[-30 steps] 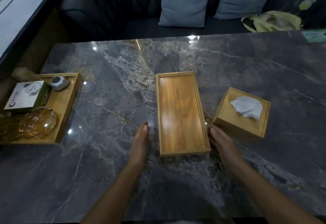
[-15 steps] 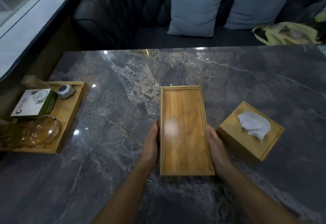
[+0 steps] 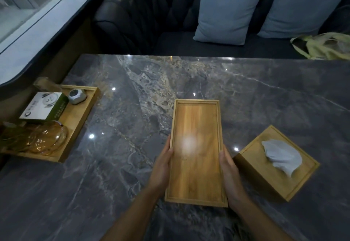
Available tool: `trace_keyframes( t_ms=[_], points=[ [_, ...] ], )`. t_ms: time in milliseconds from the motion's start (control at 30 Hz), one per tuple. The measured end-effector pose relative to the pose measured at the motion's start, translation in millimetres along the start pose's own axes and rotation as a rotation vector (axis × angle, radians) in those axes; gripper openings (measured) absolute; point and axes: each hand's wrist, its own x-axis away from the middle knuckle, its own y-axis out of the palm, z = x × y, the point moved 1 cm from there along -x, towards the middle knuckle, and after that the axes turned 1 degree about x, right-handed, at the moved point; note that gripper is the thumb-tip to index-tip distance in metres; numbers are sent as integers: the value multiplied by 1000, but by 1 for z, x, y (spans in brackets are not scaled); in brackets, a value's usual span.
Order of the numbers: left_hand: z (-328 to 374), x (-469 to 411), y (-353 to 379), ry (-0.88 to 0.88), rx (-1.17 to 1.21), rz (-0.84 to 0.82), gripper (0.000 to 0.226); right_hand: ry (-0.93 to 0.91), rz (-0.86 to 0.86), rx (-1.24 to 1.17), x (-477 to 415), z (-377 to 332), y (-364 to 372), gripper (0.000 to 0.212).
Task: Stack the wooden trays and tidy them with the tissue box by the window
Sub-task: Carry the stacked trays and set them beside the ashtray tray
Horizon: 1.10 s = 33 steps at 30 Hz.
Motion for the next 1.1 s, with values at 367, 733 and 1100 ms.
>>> trace_keyframes(
  t_ms=[367, 733, 1100],
  points=[
    [13, 21, -43, 7, -26, 188, 37, 38, -75, 93, -3, -2, 50, 59],
    [48, 22, -157, -2, -120, 175, 33, -7, -35, 68, -19, 19, 176, 45],
    [91, -17, -245, -9, -302, 196, 46, -70, 12, 143, -48, 7, 272, 49]
  ],
)
